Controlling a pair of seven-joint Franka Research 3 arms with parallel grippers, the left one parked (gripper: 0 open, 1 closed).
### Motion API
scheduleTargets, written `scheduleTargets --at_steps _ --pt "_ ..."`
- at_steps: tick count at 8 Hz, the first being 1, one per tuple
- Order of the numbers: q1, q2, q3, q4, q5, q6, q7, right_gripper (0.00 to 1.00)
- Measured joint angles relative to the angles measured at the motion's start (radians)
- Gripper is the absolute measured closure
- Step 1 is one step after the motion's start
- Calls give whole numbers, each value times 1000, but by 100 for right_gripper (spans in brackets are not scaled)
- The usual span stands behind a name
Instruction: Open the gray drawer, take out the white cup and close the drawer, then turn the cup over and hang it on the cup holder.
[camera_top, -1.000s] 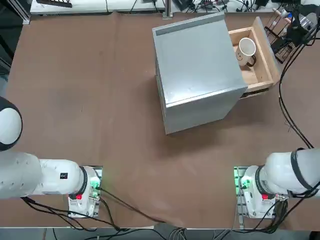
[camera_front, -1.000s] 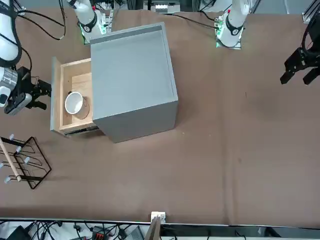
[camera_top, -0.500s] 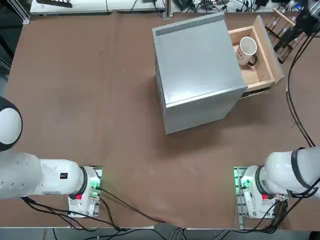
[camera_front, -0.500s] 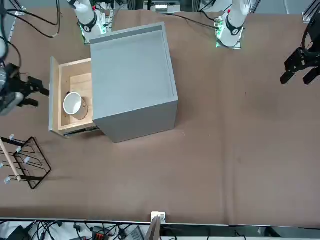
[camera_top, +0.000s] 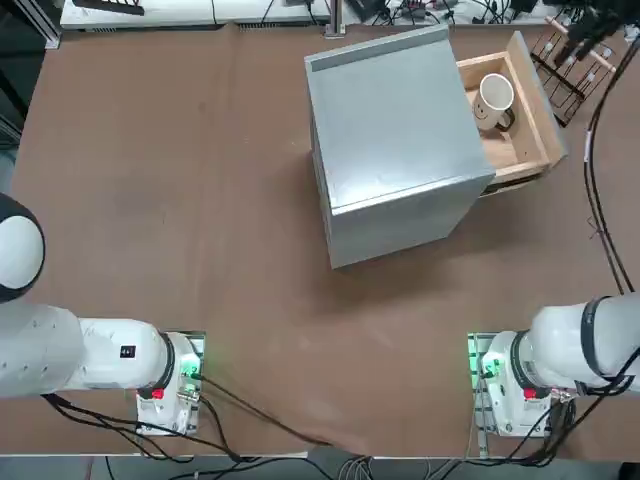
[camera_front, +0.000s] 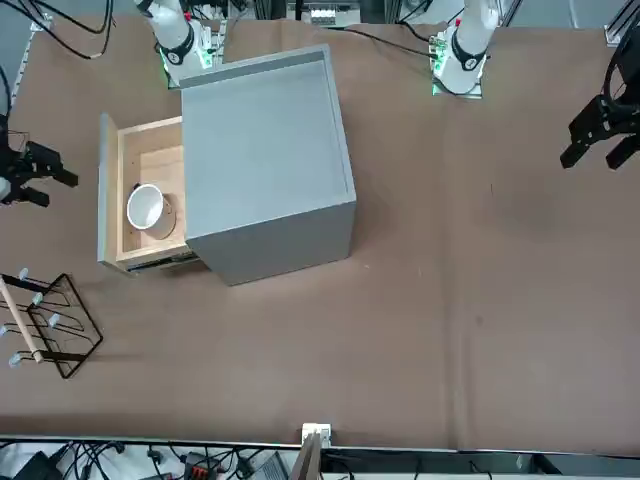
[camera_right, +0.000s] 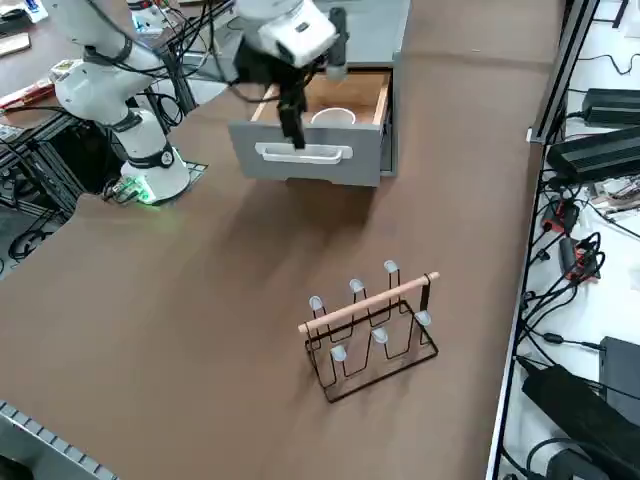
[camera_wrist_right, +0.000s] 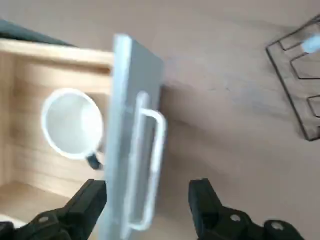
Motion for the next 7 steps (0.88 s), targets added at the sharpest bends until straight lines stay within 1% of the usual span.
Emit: scheduleTargets --at_steps 1,2,3,5,7 --pt "64 -4 4 5 -1 0 92 0" --pt "116 -11 8 6 -3 -1 148 0" --pt "157 -17 9 6 -6 -1 163 0" --pt "217 -23 10 -10 -9 9 142 0" --pt "260 -23 10 -58 -12 48 107 0"
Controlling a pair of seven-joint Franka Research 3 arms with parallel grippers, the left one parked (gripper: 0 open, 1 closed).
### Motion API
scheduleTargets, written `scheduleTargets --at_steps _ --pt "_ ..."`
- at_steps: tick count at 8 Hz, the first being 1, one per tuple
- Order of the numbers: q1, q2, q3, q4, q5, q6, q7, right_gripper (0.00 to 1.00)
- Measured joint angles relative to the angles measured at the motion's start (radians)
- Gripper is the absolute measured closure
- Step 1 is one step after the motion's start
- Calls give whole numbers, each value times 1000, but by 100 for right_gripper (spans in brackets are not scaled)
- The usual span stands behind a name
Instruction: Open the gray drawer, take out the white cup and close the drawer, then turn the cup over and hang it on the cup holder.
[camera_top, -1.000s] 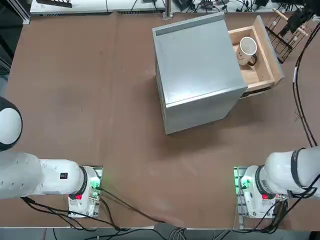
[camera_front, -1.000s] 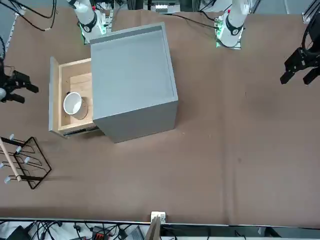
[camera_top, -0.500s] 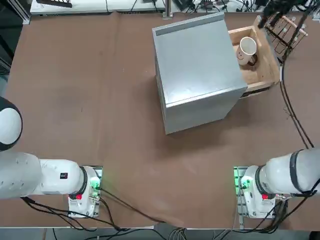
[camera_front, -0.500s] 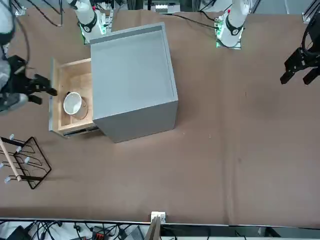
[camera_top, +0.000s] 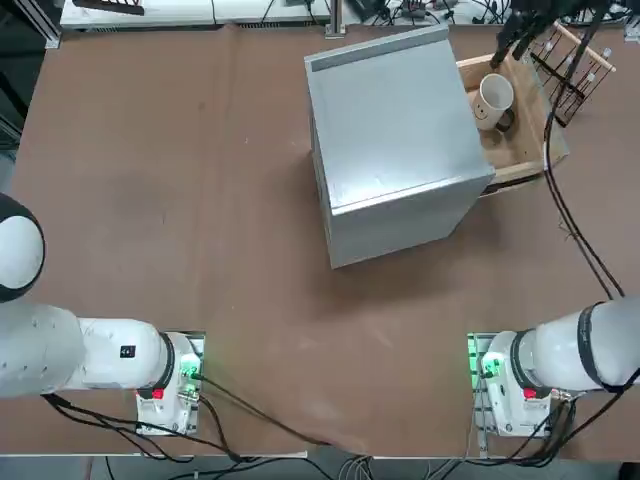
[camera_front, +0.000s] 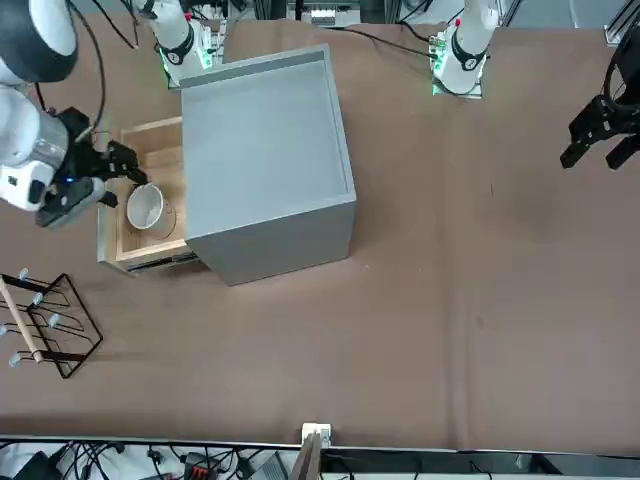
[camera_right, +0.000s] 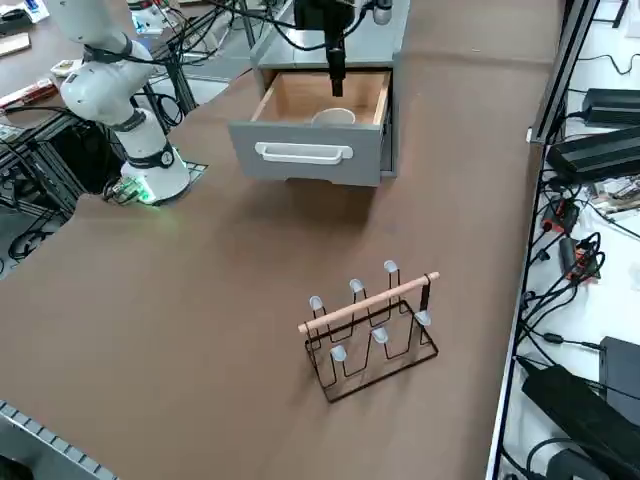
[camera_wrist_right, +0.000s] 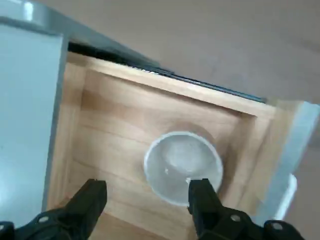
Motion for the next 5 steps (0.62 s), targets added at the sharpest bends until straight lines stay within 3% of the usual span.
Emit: scheduleTargets --at_steps 5 --pt "59 0 -2 -172 -25 162 -99 3"
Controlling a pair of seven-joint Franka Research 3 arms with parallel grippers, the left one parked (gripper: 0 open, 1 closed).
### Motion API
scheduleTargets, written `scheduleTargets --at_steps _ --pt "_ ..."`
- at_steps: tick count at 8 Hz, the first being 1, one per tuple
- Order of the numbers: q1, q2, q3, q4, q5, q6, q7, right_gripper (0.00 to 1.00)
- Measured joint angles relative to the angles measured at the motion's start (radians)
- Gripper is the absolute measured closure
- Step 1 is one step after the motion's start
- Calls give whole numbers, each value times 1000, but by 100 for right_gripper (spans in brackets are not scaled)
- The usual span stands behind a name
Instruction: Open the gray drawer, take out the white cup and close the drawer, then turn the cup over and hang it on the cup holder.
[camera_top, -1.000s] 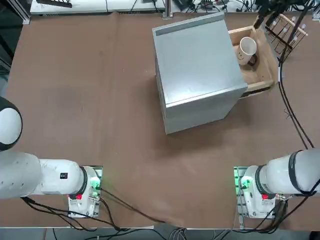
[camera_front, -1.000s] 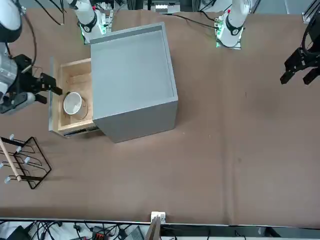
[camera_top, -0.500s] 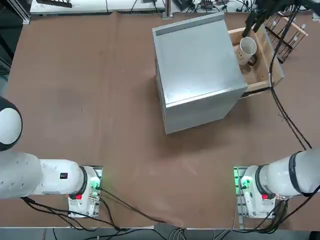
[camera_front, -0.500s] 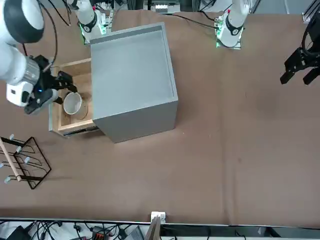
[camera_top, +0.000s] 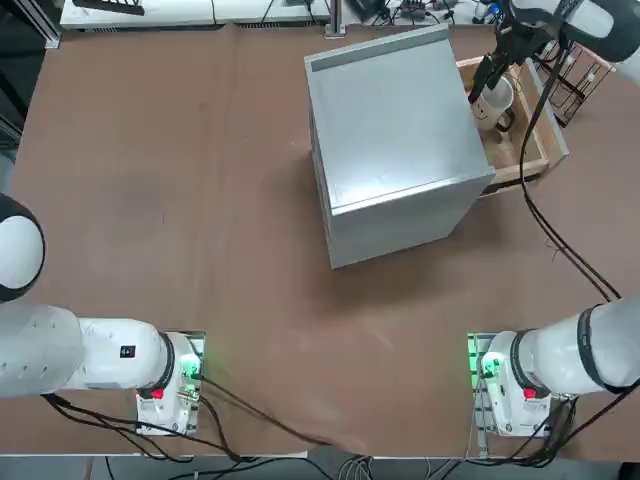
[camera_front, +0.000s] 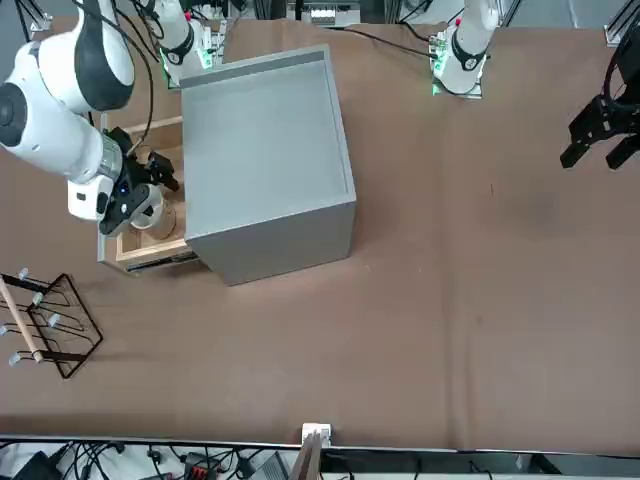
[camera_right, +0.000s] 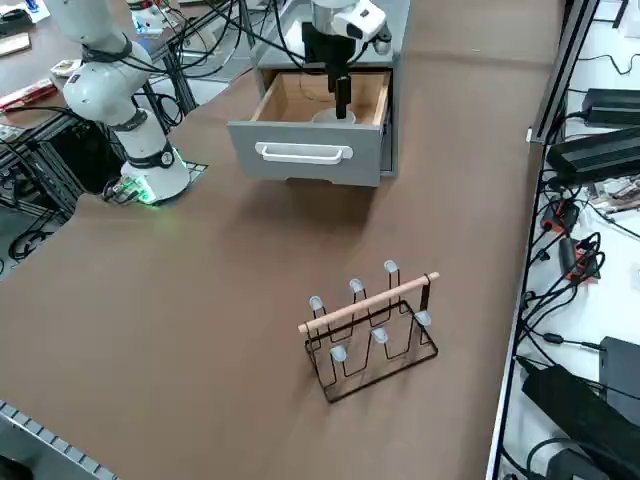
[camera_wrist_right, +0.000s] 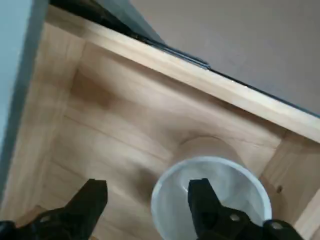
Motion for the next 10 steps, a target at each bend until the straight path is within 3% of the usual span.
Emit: scheduleTargets --at_steps 3,5,6,8,9,10 --pt "6 19 0 -18 -8 34 -5 9" --pt "7 49 -1 -19 -9 49 -5 35" --pt "7 60 -2 -19 -10 57 -5 40" --pt "6 59 -12 -5 -10 54 -4 83" --pt "7 53 -15 24 -7 19 10 96" --pt "7 47 -14 76 -8 -51 26 96"
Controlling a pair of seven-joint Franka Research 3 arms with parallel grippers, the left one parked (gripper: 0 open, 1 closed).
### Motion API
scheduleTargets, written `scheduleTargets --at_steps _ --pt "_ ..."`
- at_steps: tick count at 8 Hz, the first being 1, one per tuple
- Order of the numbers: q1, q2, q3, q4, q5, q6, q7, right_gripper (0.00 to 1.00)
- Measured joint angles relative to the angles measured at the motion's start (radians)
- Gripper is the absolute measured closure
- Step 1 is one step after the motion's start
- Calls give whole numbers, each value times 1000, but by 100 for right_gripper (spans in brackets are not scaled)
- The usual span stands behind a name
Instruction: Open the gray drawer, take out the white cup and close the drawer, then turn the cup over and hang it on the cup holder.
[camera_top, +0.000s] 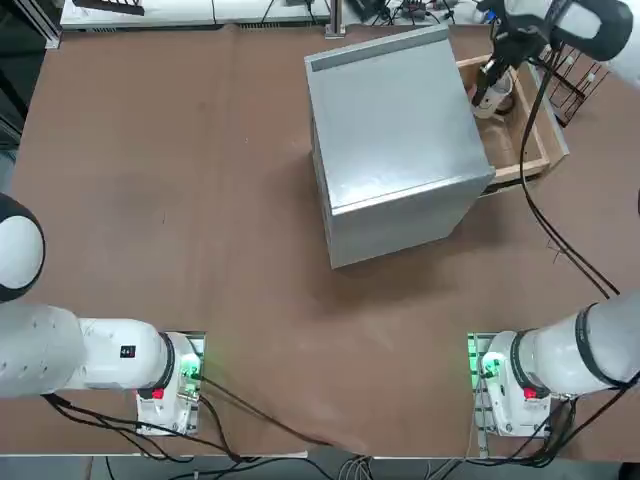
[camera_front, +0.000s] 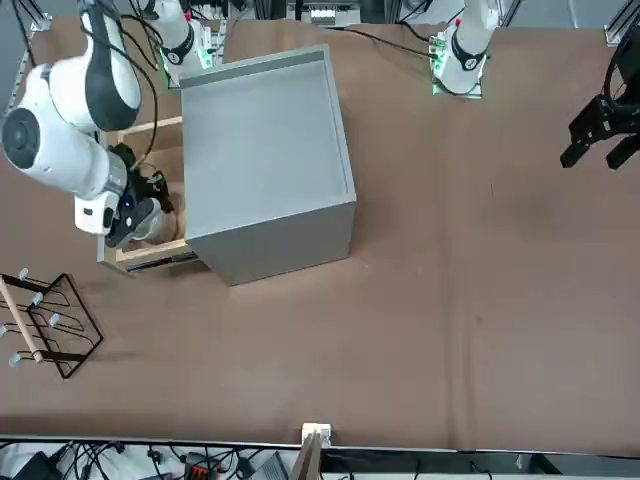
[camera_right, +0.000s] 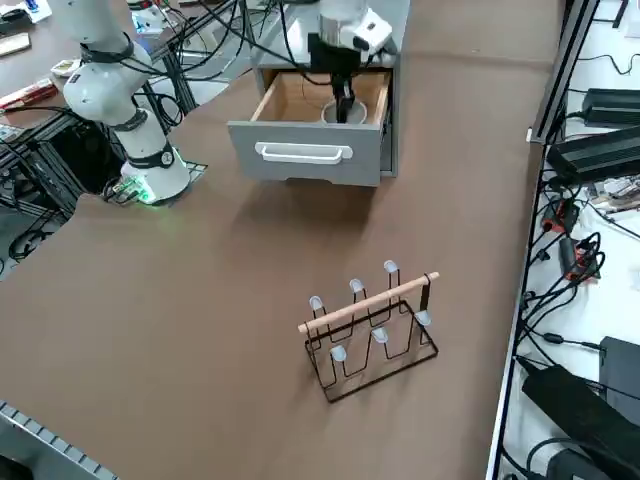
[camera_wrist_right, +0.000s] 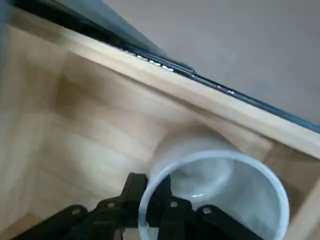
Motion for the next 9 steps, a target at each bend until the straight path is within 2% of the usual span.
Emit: scheduleTargets --at_steps 3,5,6,8,9 --pt "3 -54 2 173 -5 -247 73 96" --pt "1 -86 -12 257 -100 -386 54 96" --pt "-1 -91 -33 288 -157 -425 3 96" --pt "-20 -83 -125 298 -216 -433 -161 96" --pt "-53 -69 -159 297 -241 -426 -208 96"
